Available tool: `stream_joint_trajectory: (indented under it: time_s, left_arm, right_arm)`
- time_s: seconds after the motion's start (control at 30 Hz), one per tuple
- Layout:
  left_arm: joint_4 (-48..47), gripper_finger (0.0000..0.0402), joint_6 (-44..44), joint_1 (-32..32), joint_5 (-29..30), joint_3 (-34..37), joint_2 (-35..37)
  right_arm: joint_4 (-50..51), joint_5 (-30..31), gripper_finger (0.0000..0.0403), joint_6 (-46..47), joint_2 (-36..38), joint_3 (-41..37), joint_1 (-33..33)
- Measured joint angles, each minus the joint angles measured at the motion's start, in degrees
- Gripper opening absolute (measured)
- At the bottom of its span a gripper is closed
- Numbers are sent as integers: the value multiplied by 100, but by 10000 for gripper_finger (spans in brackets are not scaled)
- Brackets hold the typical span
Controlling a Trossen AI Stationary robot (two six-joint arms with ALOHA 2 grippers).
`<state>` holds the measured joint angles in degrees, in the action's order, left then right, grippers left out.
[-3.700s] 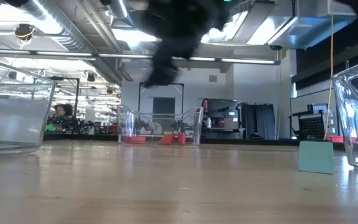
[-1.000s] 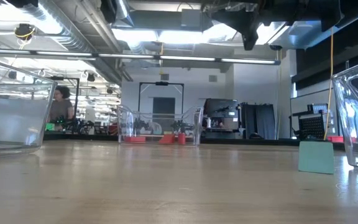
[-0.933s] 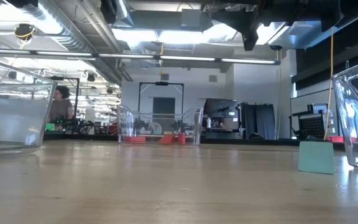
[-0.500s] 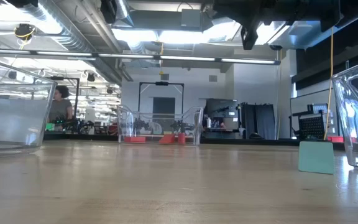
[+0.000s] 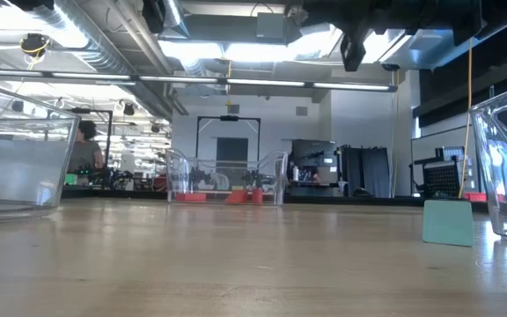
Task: Sort & place blocks by color
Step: Put the blue block in the right transparent bin
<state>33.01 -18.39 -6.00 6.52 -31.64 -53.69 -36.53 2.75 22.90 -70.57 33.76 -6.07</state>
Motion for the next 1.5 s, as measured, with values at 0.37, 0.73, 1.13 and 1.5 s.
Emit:
stream_joint_trajectory:
  time_s: [0.37,0.73,1.13,1.5]
  left_arm:
    - [-1,0,-2,2,4,0,0]
    - [0,0,-2,2,41,2,0]
    - [0,0,-1,2,64,2,1]
    - [-2,0,0,4,152,2,1]
  right_arm:
    - [3754,-740,183,-27,-126,1739,204]
    - [8314,-2283,315,-2500,-1547,3999,171]
    - [8401,-2293,316,-4776,-3170,4197,-728]
    - [9545,-1744,316,-4704,-4024,4893,-1031]
